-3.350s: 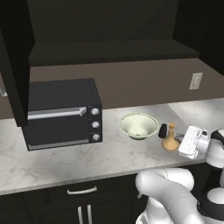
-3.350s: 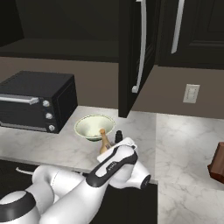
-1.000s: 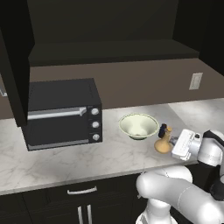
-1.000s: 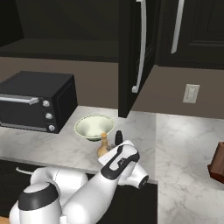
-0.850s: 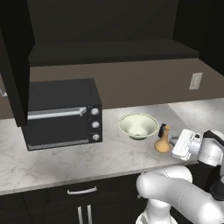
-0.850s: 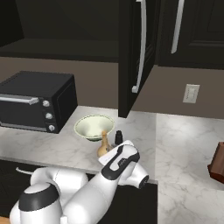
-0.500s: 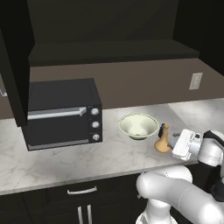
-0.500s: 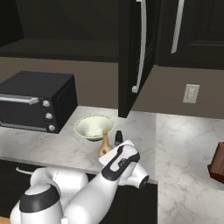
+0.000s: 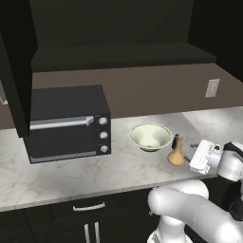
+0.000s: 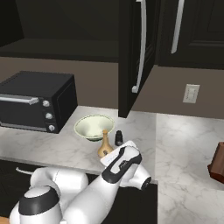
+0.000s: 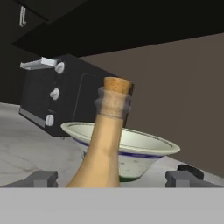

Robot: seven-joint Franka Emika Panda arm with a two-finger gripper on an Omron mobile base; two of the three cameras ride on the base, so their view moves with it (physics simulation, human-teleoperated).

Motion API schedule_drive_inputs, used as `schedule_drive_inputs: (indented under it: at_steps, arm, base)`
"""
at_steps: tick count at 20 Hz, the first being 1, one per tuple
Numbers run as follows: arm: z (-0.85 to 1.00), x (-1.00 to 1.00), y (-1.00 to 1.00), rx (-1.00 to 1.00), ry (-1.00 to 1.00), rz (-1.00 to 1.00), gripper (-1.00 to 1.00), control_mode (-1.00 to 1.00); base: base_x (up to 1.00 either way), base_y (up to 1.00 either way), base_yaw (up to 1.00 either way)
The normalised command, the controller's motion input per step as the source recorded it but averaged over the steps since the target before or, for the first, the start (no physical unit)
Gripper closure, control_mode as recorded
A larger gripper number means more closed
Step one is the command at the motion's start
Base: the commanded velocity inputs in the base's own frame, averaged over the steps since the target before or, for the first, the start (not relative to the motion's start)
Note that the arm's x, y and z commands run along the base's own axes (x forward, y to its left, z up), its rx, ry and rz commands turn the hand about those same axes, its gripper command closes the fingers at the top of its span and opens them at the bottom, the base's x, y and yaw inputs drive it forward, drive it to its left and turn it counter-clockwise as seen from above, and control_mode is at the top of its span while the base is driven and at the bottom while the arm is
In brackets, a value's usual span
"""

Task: Retrieve the bottle and the shaker from the cabinet and place them next to the mixing bowl on the counter. Then add garlic from the fridge to the mixing bowl.

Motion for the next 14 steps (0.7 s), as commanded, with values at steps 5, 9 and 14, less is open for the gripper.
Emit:
schedule_drive_inputs:
  at_steps: [5,9,14]
  arm:
    - [0.57,-0.31,-0.09,0.00,0.03,-0.02,-1.00,-1.00]
    - [0.86,-0.47,0.04,0.00,0.05,-0.01,-1.00,-1.00]
    - [0.71,-0.49,0.28,0.00,0.09,-0.02,-1.00,-1.00]
  base:
    - [0.00,0.00,0.00]
    - [0.00,0.00,0.00]
    - [0.00,0.00,0.00]
